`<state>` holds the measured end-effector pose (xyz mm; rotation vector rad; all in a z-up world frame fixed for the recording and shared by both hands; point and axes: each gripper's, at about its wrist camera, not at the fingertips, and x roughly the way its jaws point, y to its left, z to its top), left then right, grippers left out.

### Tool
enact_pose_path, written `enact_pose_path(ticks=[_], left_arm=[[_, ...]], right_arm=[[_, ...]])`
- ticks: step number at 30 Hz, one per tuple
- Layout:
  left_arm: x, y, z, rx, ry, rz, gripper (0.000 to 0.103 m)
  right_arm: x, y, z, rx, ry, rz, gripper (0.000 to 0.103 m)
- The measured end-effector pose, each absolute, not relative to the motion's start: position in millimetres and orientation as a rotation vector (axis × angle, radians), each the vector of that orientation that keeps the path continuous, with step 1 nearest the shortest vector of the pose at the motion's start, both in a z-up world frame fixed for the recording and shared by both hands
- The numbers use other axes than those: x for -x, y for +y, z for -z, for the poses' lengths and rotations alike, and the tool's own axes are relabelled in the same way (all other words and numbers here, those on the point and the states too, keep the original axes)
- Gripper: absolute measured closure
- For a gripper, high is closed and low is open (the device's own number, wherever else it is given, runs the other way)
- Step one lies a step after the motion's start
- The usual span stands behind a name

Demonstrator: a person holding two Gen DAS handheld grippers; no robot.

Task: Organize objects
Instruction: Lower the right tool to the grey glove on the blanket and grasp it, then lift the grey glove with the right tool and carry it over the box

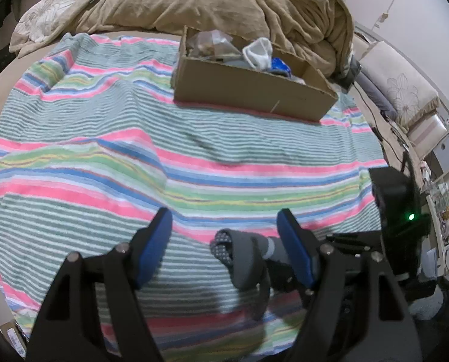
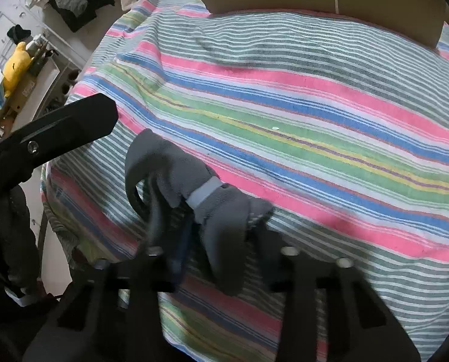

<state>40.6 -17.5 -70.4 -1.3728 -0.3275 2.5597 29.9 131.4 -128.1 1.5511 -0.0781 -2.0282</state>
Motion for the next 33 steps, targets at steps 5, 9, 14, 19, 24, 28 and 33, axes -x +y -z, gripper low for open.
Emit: enact_pose_path(ticks=[5,9,14,19,24,28,33], left_arm=[[-38.1,-16.0,70.7,1.374,-0.321,-2.559,0.029],[-34.7,-13.3,68.0,1.363,-0.314,-2.562,0.029],[-26.0,-11.3,64.1,1.351,-0.306,-2.569,0.029],[-15.3,-7.0,58.8,1.335,-0.285,-2.573,0.029],[-4.2,-2.4,53.3,1.315,-0.273,-2.576,0.029],[3.6,1.2,50.4,1.305,-0.266,-2.572,0.029],[13.1,5.9,45.1,1.302,-0.246,-2.568,0.029]], right_arm=[[-28.0,142.1,111.7,-1.479,-0.057,2.102,0.078],[-25.7,152.7,98.9,-1.432,-0.048,2.153,0.079],[-19.7,166.2,92.3,-1.404,-0.075,2.201,0.079],[-8.2,177.5,80.1,-1.376,-0.098,2.258,0.079],[6.3,190.0,68.1,-1.344,-0.118,2.316,0.079],[18.6,201.4,58.8,-1.321,-0.135,2.36,0.079],[31.6,214.6,47.3,-1.29,-0.154,2.402,0.079]])
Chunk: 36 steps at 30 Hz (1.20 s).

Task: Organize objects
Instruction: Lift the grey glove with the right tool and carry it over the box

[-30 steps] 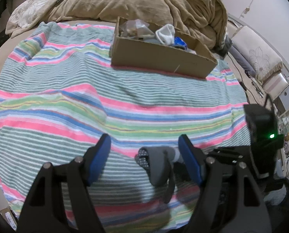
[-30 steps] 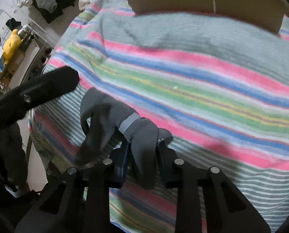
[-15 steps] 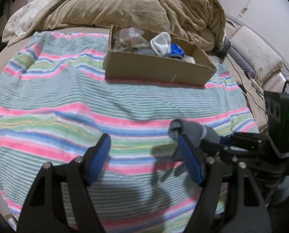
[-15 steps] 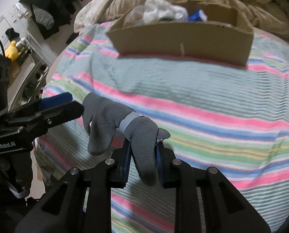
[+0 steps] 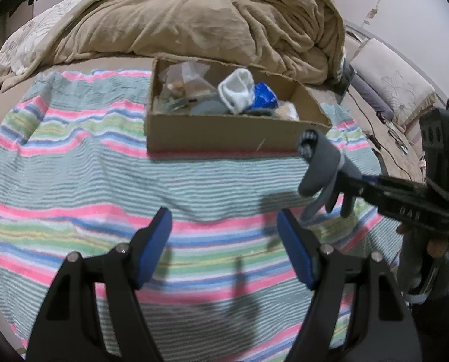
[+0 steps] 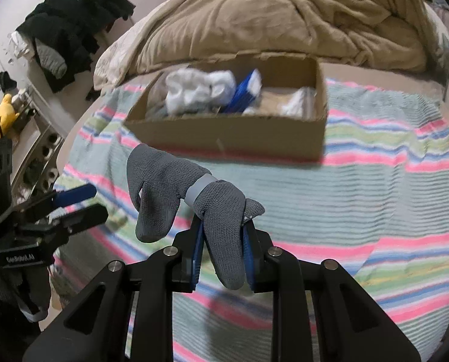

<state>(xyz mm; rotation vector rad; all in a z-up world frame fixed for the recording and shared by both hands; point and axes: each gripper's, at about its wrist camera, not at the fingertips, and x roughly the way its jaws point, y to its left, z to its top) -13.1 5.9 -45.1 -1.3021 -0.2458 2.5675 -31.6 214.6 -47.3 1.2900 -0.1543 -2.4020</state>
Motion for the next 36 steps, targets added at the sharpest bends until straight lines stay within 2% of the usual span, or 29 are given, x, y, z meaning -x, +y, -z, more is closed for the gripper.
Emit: enact_pose_path(ticks=[17,36], left_arm=[[54.3,11.1,24.4,1.228,-0.24,-2.592,0.029],[96.3,8.3,22.0,1.189,-0.243,-2.61,0.029]], right_arm=[[100.2,232.5,11.2,-1.18,-0.157,2.484,0.078],[160.7,241.6,35.1,-1.249,-0.289,2.536,0.078]])
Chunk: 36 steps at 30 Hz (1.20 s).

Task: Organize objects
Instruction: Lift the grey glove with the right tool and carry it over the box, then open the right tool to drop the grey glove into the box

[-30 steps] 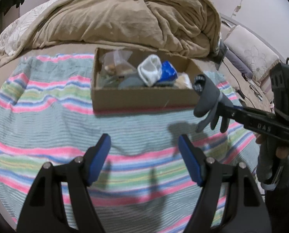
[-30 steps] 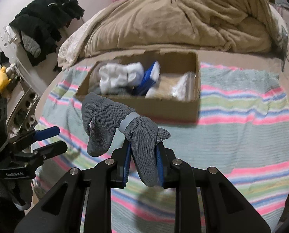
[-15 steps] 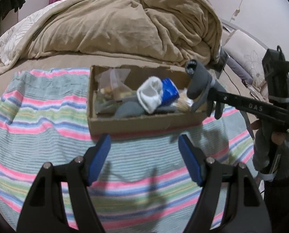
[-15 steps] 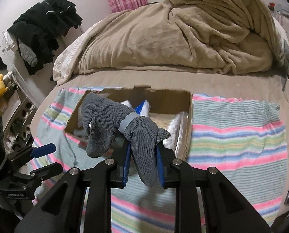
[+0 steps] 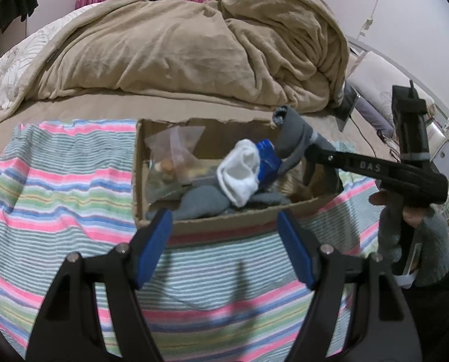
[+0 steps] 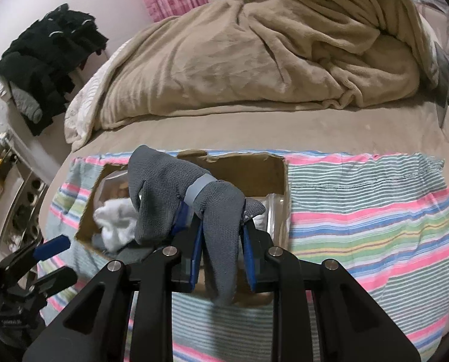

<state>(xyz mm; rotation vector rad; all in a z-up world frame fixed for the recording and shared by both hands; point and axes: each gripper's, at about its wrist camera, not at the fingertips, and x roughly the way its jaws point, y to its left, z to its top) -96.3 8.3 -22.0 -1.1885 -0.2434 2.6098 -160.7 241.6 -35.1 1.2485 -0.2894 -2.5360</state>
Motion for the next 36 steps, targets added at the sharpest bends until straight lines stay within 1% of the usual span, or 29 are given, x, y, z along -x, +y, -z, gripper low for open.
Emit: enact_pose_path(ticks=[5,7,9,11,12,14,16,19,36], left_arm=[[101.9,2.8,25.3,1.195,-0.259,-2.624,0.029],[103.2,0.5,26.7,1.199,-0.262,-2.626,0.029],[103.9,-0.4,27.8,1.202,-0.263,-2.626,0.029],[103.3,-0.9,28.0,1.203,-0.264,-2.625,0.029],[103.5,-1.1,28.0,1.202,-0.264,-2.625,0.029],[102.4,-0.9,27.6,1.199,-0.263,-2.626,0.029],[101.6,-0.7,27.1,1.198,-0.265,-2.626,0.029],[96.6,-0.6,24.3,1.19,-0.263,-2.628,0.029],[62.0,2.3,3.0,1.144,-0.254,-2.634,0.029]], right_arm=[[168.5,247.1,47.5,-1.3,-0.33,2.562,0.076],[167.4,243.8,48.9,-1.301,-0.312,2.568,0.075],[165.4,239.9,49.0,-1.292,-0.291,2.576,0.07],[163.7,236.2,48.5,-1.283,-0.278,2.573,0.062],[162.0,234.7,47.7,-1.277,-0.271,2.576,0.061],[159.2,231.2,45.9,-1.265,-0.25,2.58,0.052],[155.3,226.3,43.9,-1.254,-0.219,2.588,0.046],[147.2,221.2,40.7,-1.245,-0.194,2.597,0.041],[105.7,219.0,18.7,-1.204,-0.139,2.635,0.041]])
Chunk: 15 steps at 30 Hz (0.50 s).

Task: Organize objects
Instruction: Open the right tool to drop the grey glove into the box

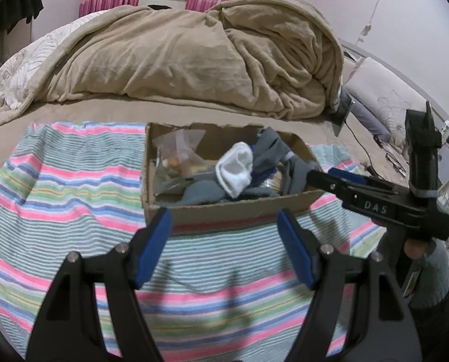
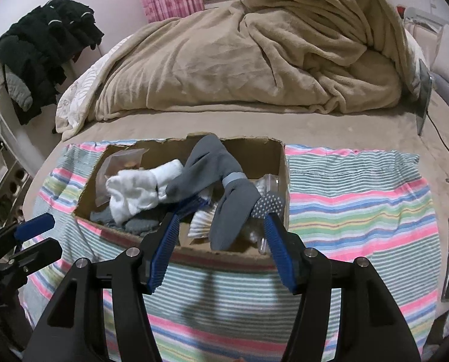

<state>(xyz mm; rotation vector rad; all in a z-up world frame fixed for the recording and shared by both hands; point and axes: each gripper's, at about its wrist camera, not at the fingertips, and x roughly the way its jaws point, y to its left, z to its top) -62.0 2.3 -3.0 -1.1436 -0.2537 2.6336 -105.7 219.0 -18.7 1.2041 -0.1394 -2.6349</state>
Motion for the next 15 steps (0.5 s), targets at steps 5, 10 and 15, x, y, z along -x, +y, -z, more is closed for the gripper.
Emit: enact_pose_path(ticks=[5,10,15], left_arm=[[51.6,4.8,0.6,1.146,-0.246,-2.635,0.022],[38.9,7.2,-0.6,1.147,-0.233,-2.634,0.022],[24.5,9.2,-1.0,1.152,-0.232,-2.637,0.018]], right_arm=[[91.7,217.6,11.9,-1.19,-0.132,2.63,0.041],[76.1,217.7,6.1,-1.177,-0.134,2.631,0.041],[57.0,216.3,2.2,-1.169,-0.123,2.629,0.041]])
